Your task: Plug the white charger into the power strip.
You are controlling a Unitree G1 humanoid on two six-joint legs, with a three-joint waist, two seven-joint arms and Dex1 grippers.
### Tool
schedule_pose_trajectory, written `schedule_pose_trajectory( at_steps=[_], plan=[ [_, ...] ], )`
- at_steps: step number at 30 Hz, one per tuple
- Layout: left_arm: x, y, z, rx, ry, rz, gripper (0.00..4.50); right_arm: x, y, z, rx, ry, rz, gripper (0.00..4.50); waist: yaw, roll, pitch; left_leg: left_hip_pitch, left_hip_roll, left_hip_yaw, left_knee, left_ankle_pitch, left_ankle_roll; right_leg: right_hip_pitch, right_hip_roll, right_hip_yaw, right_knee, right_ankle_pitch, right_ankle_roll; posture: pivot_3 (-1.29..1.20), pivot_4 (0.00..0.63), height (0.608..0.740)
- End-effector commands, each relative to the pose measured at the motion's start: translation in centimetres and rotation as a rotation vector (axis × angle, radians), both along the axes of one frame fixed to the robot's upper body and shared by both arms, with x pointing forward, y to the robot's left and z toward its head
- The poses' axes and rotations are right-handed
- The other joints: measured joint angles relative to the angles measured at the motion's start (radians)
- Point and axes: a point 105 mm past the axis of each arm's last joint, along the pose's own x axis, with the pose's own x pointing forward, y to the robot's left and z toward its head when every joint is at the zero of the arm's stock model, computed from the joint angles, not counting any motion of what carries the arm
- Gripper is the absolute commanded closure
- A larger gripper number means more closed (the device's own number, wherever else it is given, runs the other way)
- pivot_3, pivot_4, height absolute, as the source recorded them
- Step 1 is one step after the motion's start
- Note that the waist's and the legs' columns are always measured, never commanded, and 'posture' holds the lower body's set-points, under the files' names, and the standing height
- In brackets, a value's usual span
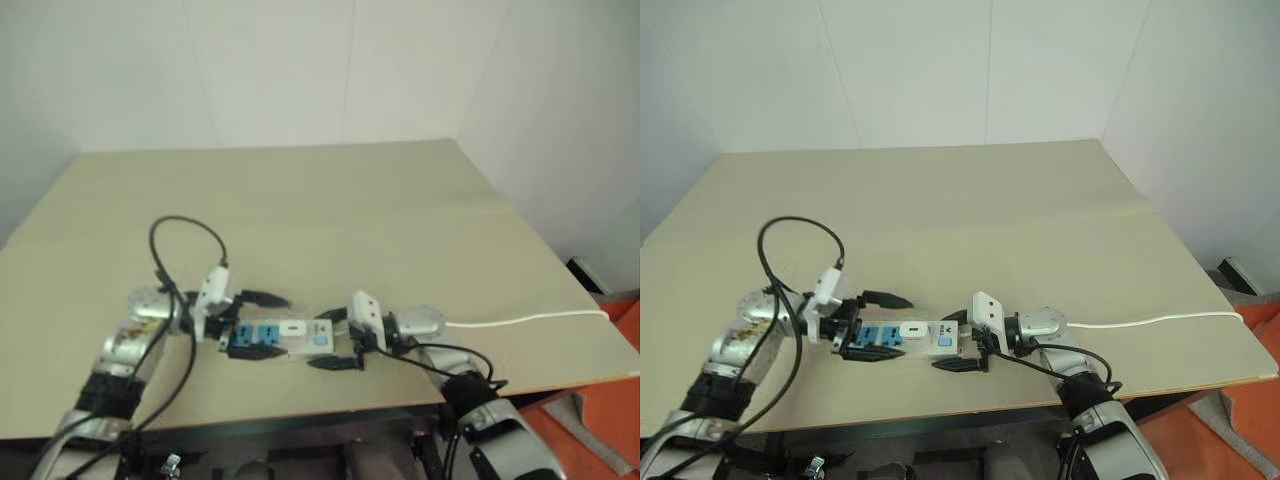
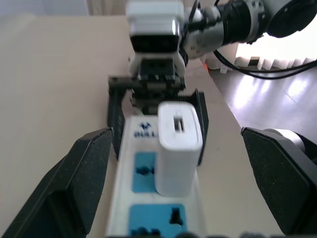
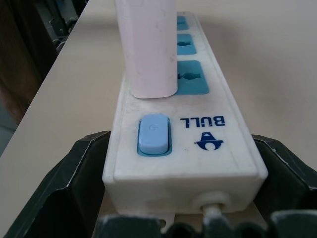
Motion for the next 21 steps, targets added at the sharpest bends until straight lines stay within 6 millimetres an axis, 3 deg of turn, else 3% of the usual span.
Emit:
schedule_pose_trajectory(
  at_steps=[1,9,13,18,21],
  plan=[
    [-0.1,0.7,2.0,-0.012,-0.077,0.009,0.00,-0.1,-1.7,0.9,-0.003,-0.029,-0.028,0.02,0.008,0.000,0.001,-0.001,0.000,0.000,0.000,0.000,0.000,-0.001,0.000,0.000,0.000,0.000,0.000,0.00,0.150,0.740],
    [0.1,3.6,3.5,0.060,-0.129,0.096,0.00,-0.7,-8.1,5.1,-0.015,-0.126,-0.159,0.02,0.033,0.000,0.006,-0.007,0.000,-0.001,0.001,0.000,0.000,-0.003,-0.001,-0.002,-0.005,0.001,0.001,0.00,0.150,0.740],
    [-0.6,6.3,3.8,0.172,-0.121,0.155,0.00,-1.3,-10.9,7.2,-0.020,-0.151,-0.228,0.02,0.032,0.000,0.009,-0.006,0.000,0.000,0.000,0.000,0.000,-0.003,-0.001,-0.002,-0.005,0.001,0.001,0.00,0.150,0.740],
    [-2.2,9.8,4.7,0.250,-0.079,0.234,0.00,-2.4,-13.5,8.7,-0.033,-0.148,-0.280,0.02,0.035,0.000,0.015,-0.007,0.000,0.000,0.000,0.000,0.000,-0.004,-0.001,-0.002,-0.006,0.001,0.001,0.00,0.150,0.740],
    [-2.8,10.8,5.2,0.272,-0.067,0.261,0.00,-2.7,-14.5,8.9,-0.048,-0.143,-0.304,0.02,0.037,0.000,0.016,-0.008,0.001,0.000,0.000,0.000,0.000,-0.004,-0.001,-0.002,-0.006,0.000,0.001,0.00,0.150,0.740]
  ],
)
